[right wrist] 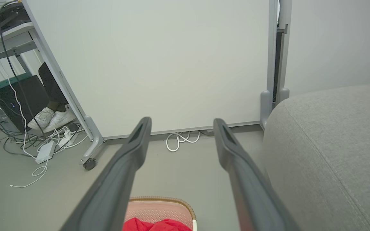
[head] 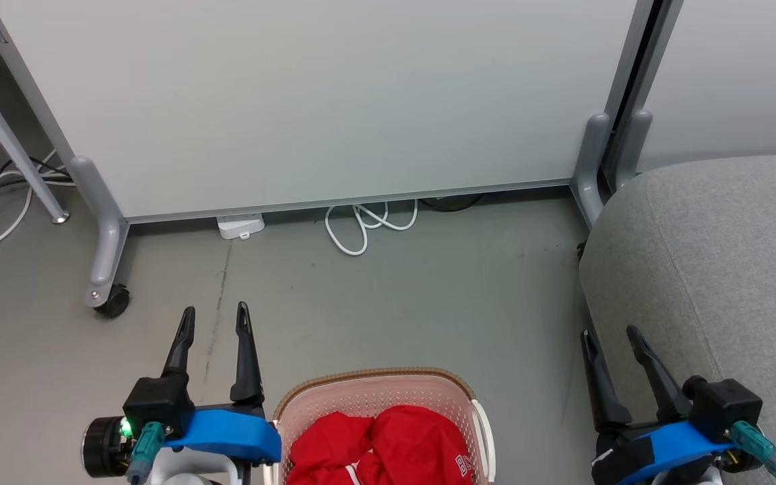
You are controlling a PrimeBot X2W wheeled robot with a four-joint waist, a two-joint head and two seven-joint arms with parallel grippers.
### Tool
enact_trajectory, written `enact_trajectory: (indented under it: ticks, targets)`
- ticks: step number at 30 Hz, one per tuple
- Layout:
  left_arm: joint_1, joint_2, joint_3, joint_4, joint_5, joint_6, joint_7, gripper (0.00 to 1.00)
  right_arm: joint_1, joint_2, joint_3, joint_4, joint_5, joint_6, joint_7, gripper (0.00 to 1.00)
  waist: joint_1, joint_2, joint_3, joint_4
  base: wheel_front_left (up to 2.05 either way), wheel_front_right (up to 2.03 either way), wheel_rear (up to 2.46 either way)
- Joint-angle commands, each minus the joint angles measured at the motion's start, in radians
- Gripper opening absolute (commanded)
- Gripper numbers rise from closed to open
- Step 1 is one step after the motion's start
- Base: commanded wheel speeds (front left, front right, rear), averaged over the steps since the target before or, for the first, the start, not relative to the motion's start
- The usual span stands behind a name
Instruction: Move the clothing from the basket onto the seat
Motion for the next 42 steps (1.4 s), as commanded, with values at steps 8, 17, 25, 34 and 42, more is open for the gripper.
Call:
enact_trajectory:
  ticks: [8,17,25,34,42]
  targets:
    - [0.002,0.001,0.010,0.010,0.050,-0.017,-0.022,1.00,0.018,-0.005,0.008,-0.002,-0.076,0.002,-0.022,1.00,0.0000,-0.0001,0.000,0.001,0.00,0.00,0.00]
    - [0.005,0.001,0.003,0.025,0.067,-0.032,-0.039,1.00,0.021,-0.005,0.010,0.006,-0.136,0.002,-0.040,1.00,0.0000,-0.0001,0.000,0.003,0.00,0.00,0.00]
    - [0.001,0.001,-0.001,0.040,0.074,-0.035,-0.045,1.00,0.021,-0.005,-0.003,0.023,-0.159,0.002,-0.045,1.00,0.0000,-0.0001,0.000,0.006,0.00,0.00,0.00]
    - [0.001,0.001,-0.001,0.051,0.059,-0.045,-0.045,1.00,0.020,-0.005,-0.006,0.030,-0.152,0.002,-0.045,1.00,0.0000,-0.0001,-0.001,0.005,0.00,0.00,0.00]
    - [-0.006,0.001,-0.003,0.059,0.067,-0.056,-0.045,1.00,0.020,-0.005,-0.002,0.026,-0.150,0.002,-0.045,1.00,0.0000,-0.0001,0.002,0.000,0.00,0.00,0.00]
